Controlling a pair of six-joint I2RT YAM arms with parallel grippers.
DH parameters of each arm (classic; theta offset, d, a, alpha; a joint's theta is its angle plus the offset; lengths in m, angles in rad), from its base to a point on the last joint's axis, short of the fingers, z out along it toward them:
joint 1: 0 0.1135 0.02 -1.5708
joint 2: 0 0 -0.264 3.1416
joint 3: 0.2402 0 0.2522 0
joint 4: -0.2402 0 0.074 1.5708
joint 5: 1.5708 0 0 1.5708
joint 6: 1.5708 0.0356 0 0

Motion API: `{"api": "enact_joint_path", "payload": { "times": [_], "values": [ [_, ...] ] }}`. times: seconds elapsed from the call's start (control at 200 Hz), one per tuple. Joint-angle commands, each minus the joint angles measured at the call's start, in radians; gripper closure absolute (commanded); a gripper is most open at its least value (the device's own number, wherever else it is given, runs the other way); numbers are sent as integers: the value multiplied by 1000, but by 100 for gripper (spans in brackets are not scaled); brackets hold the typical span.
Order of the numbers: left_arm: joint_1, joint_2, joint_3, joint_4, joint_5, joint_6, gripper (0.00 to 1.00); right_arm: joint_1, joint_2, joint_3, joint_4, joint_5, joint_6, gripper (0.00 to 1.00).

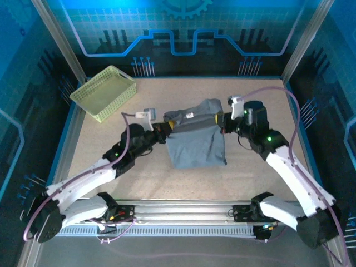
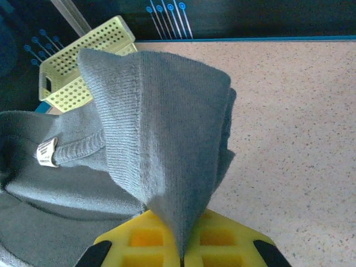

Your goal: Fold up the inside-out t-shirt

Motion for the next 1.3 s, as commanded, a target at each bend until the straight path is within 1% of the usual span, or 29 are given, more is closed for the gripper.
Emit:
{"api": "enact_joint_path", "payload": {
  "times": [0.0,0.095,0.19,0.285,0.385,0.475,0.655,0.705,0.835,0.93,1.01,1.086,1.146,1.236,1.296],
  "values": [
    [93,97,115,-74,-46,61,100,-55,111,126,28,117,-28,100],
    [164,217,230,-45,7,74,100,-91,249,241,58,95,-28,100],
    [212,343,378,-31,39,109,100,-115,379,359,107,63,-34,100],
    [228,429,498,-13,61,170,100,-131,498,482,117,45,-43,100],
    [228,469,535,5,105,211,100,-136,550,511,144,15,-41,100],
    [226,469,454,64,176,207,100,-127,555,444,180,0,-35,100],
    [211,422,168,220,254,111,100,-113,494,163,286,-7,27,100],
    [193,401,102,232,257,94,100,-111,470,82,304,-13,52,100],
    [110,341,-35,241,262,78,100,-91,377,-105,304,-28,90,100],
    [50,282,-113,231,247,48,100,-78,273,-236,243,-1,117,100],
    [20,235,-166,215,224,11,100,-76,175,-328,203,6,139,100],
    [15,202,-212,214,198,-25,100,-75,116,-378,180,14,161,100],
    [15,181,-240,214,160,-36,100,-74,107,-383,180,11,166,100],
    [19,176,-241,189,90,-33,100,-75,148,-341,191,7,169,100],
    [33,196,-219,165,63,-36,100,-72,195,-297,206,6,168,100]
  ]
}}
